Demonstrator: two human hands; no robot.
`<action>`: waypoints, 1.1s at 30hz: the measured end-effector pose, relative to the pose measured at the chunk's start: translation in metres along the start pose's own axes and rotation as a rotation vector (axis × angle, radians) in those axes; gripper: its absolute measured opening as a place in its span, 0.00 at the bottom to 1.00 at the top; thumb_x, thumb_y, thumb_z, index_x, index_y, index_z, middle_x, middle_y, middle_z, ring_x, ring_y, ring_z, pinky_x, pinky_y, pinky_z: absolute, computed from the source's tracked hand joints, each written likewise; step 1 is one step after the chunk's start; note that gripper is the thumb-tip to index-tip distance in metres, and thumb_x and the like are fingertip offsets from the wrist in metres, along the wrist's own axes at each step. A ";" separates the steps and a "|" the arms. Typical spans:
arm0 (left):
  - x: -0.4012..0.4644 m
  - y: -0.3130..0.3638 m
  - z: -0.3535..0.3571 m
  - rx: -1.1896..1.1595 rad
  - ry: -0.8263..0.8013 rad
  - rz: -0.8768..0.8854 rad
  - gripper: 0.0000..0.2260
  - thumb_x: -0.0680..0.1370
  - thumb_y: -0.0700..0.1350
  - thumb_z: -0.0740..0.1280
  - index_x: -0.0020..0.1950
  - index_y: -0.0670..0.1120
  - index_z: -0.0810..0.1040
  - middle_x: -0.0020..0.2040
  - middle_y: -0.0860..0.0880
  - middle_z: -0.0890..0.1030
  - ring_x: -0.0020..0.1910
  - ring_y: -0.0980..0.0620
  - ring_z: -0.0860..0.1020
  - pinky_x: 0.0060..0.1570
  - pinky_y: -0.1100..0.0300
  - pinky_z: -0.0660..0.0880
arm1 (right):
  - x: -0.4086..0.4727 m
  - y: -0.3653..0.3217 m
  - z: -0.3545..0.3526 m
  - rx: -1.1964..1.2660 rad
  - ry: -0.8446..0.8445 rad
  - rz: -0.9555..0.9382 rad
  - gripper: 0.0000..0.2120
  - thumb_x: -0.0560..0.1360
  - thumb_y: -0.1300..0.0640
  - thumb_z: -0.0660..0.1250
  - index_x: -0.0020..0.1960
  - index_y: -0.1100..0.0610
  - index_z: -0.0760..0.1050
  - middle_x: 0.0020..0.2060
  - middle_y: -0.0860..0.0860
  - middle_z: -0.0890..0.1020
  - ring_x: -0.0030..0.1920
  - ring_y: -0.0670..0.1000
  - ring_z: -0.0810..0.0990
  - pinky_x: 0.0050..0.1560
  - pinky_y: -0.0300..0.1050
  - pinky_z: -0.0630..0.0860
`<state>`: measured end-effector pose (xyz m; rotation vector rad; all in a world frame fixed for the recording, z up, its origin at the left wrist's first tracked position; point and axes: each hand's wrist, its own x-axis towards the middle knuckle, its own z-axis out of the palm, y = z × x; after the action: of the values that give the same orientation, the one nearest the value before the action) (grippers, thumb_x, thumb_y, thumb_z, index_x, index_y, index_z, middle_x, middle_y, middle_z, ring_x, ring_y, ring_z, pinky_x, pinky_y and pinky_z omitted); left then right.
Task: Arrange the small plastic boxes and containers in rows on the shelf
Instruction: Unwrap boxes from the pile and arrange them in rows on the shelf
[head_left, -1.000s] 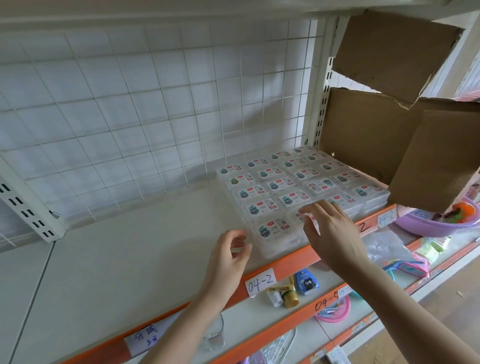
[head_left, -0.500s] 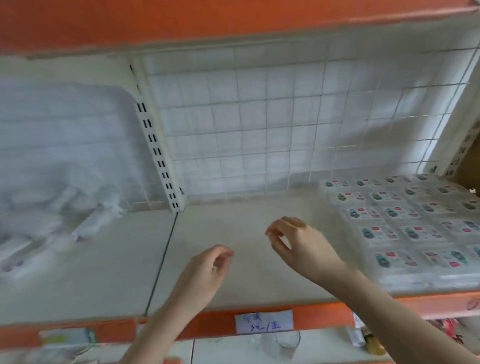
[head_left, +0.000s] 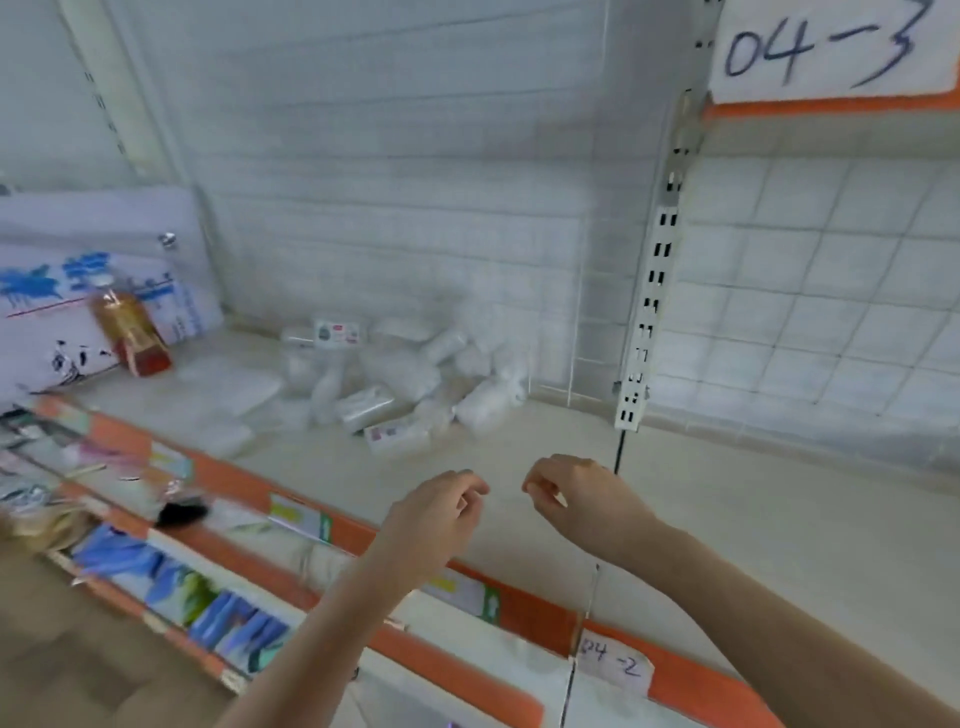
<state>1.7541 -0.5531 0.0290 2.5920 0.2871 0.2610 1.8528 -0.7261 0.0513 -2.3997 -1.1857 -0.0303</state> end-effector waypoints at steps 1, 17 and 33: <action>0.001 -0.009 -0.005 0.004 0.020 -0.019 0.09 0.79 0.49 0.58 0.56 0.55 0.75 0.52 0.59 0.77 0.53 0.59 0.76 0.54 0.58 0.73 | 0.009 -0.007 0.006 0.003 -0.011 -0.010 0.10 0.78 0.53 0.58 0.52 0.52 0.77 0.45 0.48 0.78 0.48 0.50 0.77 0.49 0.47 0.74; 0.040 -0.115 -0.055 0.044 0.329 0.009 0.10 0.78 0.42 0.59 0.57 0.49 0.76 0.54 0.52 0.75 0.56 0.52 0.71 0.45 0.60 0.68 | 0.128 -0.069 0.077 0.067 0.111 0.091 0.13 0.78 0.58 0.62 0.62 0.58 0.73 0.57 0.54 0.74 0.61 0.54 0.70 0.60 0.44 0.69; 0.072 -0.149 -0.043 -0.072 0.124 -0.046 0.27 0.75 0.52 0.65 0.72 0.49 0.60 0.65 0.50 0.66 0.62 0.51 0.69 0.55 0.57 0.71 | 0.176 -0.071 0.095 -0.048 0.098 0.193 0.13 0.80 0.54 0.58 0.63 0.55 0.72 0.59 0.52 0.69 0.61 0.55 0.64 0.58 0.44 0.67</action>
<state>1.7899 -0.3890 -0.0019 2.4990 0.3743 0.4084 1.8928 -0.5187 0.0321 -2.5129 -0.9152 -0.1150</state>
